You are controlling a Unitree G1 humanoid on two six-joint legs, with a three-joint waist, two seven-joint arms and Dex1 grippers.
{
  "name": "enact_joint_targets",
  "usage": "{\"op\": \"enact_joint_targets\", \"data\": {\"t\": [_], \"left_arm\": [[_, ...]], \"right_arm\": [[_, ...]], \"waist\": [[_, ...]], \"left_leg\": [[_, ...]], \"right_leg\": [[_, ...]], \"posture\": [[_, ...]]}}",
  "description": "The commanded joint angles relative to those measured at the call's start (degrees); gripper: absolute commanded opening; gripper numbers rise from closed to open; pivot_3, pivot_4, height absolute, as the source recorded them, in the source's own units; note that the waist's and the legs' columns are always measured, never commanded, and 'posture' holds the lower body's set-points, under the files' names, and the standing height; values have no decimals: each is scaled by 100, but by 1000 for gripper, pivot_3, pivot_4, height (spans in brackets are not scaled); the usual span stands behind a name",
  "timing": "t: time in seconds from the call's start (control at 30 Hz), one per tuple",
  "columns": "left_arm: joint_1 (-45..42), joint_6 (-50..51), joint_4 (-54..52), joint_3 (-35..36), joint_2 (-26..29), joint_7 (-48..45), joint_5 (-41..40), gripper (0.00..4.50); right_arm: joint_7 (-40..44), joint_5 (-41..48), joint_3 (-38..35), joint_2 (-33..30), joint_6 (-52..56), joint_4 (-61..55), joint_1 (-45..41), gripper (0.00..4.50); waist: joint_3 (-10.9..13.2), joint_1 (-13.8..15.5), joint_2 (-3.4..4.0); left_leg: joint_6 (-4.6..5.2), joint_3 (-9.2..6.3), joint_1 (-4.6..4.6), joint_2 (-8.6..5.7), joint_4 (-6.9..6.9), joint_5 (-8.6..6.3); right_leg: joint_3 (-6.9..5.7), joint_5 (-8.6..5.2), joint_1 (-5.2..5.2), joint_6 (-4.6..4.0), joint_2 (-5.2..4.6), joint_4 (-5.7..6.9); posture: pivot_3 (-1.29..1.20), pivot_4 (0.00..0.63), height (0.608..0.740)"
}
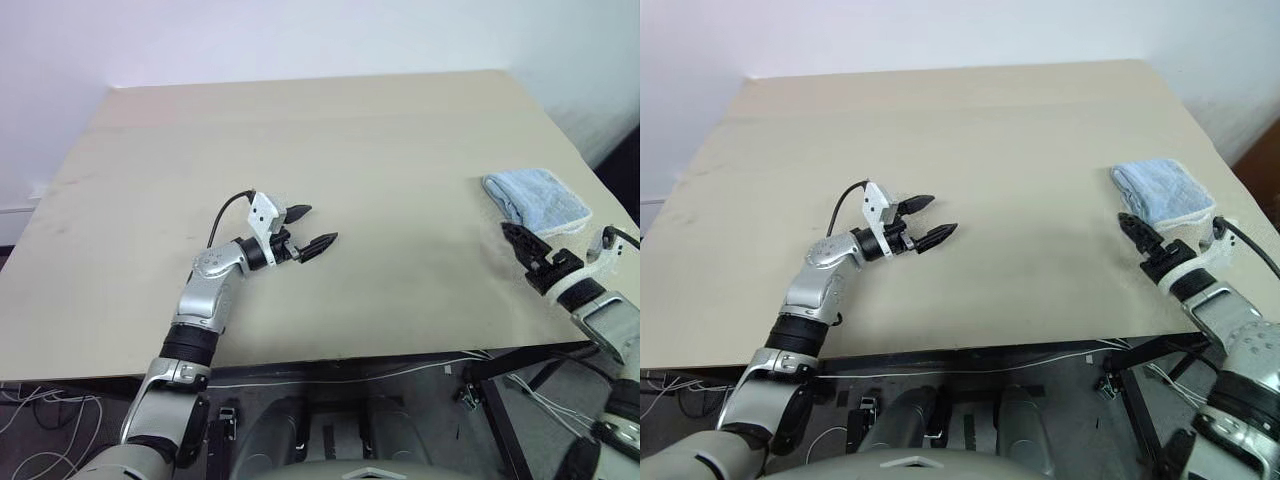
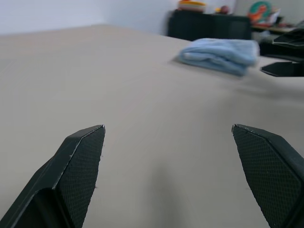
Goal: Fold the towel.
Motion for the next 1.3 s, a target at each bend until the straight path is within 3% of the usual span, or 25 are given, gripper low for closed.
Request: {"op": "enact_joint_targets", "data": {"t": [0.03, 0.3, 0.4, 0.6, 0.73, 0.93, 1.3], "left_arm": [[83, 467, -707, 39, 142, -287, -418, 4500], [497, 1051, -1821, -174, 580, -622, -632, 4500], [611, 1420, -2211, -40, 572, -637, -1052, 4500], [660, 1420, -2299, 184, 672, -443, -1146, 4500], [616, 1063, -2128, 352, 787, -102, -763, 4500], [1013, 1226, -2441, 673, 1303, -48, -888, 4500], [1769, 1018, -2946, 1310, 1395, 854, -712, 4500]], "right_arm": [[617, -197, 467, -423, -143, -576, 54, 4462], [1224, -1774, 2368, -501, -1671, -1464, -563, 4462], [1263, -2037, 2517, -256, -2136, -1119, -975, 4462], [1781, -2371, 2896, -215, -2529, -658, -1347, 4462], [1840, -2505, 3113, -68, -2576, -571, -1639, 4462], [2020, -2675, 3301, 178, -2798, -424, -1846, 4462], [2768, -3253, 3728, 514, -3425, 1069, -2748, 4462]], "waist": [[0, -10, 0], [1, 7, 0], [3, 63, -4], [3, 148, -4], [3, 124, -4], [4, 134, -3], [4, 96, -2]], "left_leg": [[0, 1, 1, 0, 2, 0], [-2, 1, 3, 2, 3, -1], [-3, 0, -2, 1, 3, -2], [-10, -2, -1, 1, 1, -6], [-9, -1, -1, 1, 0, -5], [-9, -1, -1, 2, -13, -5], [-17, 0, 0, 2, -16, -8]], "right_leg": [[0, 0, 1, 0, 0, -1], [0, -1, 3, -1, -1, -5], [-2, -1, 0, -1, -3, -10], [-5, -1, 0, -3, -3, -10], [-2, -1, -5, -3, -1, -7], [-1, -1, -9, -4, 0, -10], [0, 0, -16, -4, 2, -5]], "posture": [[0, 150, 740], [0, 150, 740], [0, 150, 740], [0, 150, 740], [0, 150, 740], [0, 150, 740], [0, 150, 740]]}}
